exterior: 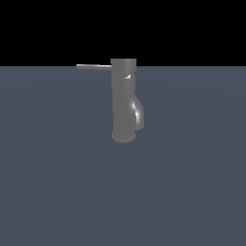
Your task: Turn on the faucet by rotating a designated handle.
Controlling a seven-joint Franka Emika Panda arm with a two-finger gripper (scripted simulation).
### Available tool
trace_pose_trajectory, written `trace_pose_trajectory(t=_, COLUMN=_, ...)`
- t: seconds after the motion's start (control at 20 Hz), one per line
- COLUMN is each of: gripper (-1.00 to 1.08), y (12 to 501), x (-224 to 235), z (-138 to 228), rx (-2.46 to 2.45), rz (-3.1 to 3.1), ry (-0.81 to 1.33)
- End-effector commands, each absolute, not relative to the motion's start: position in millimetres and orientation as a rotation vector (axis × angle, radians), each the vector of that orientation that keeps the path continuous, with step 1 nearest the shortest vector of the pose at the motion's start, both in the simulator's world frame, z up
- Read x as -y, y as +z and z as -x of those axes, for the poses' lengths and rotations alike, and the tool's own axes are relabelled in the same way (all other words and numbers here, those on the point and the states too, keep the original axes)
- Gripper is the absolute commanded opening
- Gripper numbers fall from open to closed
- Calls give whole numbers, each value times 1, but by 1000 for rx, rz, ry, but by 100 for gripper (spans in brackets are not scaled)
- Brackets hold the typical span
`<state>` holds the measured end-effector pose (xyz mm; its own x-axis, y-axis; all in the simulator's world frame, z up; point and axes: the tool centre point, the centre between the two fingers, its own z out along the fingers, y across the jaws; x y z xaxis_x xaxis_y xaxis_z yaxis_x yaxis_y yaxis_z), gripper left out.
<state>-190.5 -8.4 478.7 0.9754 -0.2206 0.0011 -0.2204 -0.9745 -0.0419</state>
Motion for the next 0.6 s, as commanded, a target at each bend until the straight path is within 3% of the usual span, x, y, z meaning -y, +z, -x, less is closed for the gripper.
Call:
trace_pose_trajectory(t=0.0, gripper=-100, y=475, x=4, z=176, rx=-427, rz=3059, ry=0)
trace_pose_trajectory(t=0.55, gripper=-100, y=452, x=-17, z=112, rx=-805, rz=2952, ry=43)
